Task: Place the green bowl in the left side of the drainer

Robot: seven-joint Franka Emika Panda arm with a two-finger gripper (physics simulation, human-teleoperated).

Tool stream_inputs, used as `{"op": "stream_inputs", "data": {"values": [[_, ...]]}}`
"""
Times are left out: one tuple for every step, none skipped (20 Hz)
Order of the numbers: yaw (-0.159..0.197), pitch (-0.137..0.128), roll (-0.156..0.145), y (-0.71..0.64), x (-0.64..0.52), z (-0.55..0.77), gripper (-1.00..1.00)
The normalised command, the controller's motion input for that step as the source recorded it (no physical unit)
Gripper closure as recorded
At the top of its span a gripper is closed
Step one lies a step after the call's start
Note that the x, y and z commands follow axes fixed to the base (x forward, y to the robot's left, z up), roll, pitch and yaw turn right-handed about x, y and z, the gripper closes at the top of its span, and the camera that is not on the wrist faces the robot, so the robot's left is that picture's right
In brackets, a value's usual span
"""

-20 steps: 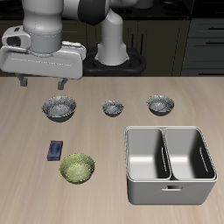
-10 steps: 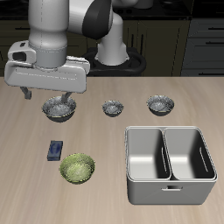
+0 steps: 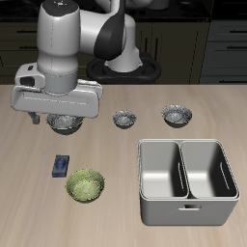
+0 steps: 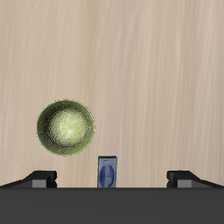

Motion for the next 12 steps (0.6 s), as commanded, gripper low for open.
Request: {"op": "stream_inputs", "data": {"values": [[0.052,0.037,-0.011,0.02,0.10,-0.32,-1.00],[0.003,0.033,-0.002,0.03,0.03,-0.30,-1.00],[0.006,0.014,0.030,0.12,0.05,-0.27,-1.00],[0.039,0.014,0.022,0.08,0.05,-0.22,-1.00],[0.012,-0.014,-0.031,0.08,0.04,-0.26,-1.00],[0.097,-0.023,-0.007,0.09,0.04,-0.25,-1.00],[-0.029,0.023,0.030,0.13,0.07,-0.34,-1.00],[-0.022,0.000,-0.001,0.12,0.04,-0.24,-1.00],[0.066,0.006,0.023,0.23,0.07,-0.36,-1.00],[-0.014,-0.022,0.023,0.18,-0.08,-0.41,-1.00],[-0.013,0.040,0.029,0.31,0.08,-0.71,-1.00],[0.000,0.000,0.000,0.00,0.00,0.00,-1.00]]}}
